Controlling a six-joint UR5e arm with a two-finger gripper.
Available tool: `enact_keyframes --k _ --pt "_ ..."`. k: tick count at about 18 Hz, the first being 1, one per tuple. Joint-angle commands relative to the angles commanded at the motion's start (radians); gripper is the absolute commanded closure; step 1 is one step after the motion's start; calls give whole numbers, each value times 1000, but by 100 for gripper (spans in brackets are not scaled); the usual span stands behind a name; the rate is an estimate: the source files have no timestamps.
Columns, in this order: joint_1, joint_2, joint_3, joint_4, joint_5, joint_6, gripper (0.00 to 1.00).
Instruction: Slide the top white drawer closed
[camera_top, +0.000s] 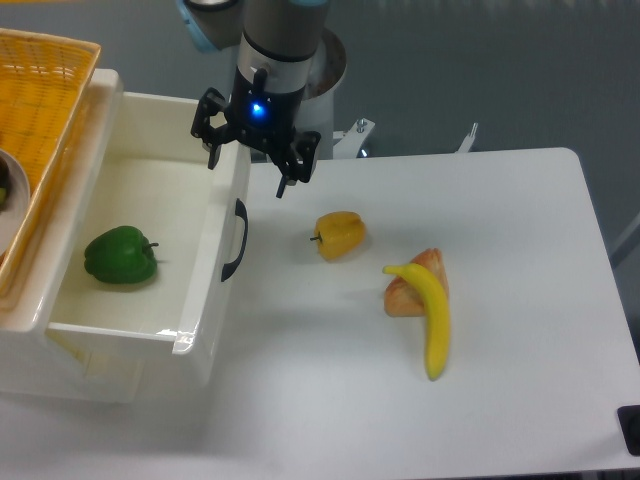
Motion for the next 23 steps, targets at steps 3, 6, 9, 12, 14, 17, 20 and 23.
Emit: enact_keyframes --k 3,6,9,12,14,17,20,23 --pt "0 3 -23 6 20 0 0" --pt "24 -5 -26 5 20 0 0" --pt "29 -26 -44 9 99 0 0" --pt "38 -37 -48 35 150 0 0" --pt "64 -48 -55 73 160 0 0" --pt "90 -84 -57 86 189 0 0" --pt "100 -124 -57 110 222 -2 0" --pt "98 -143 -54 135 264 -8 0"
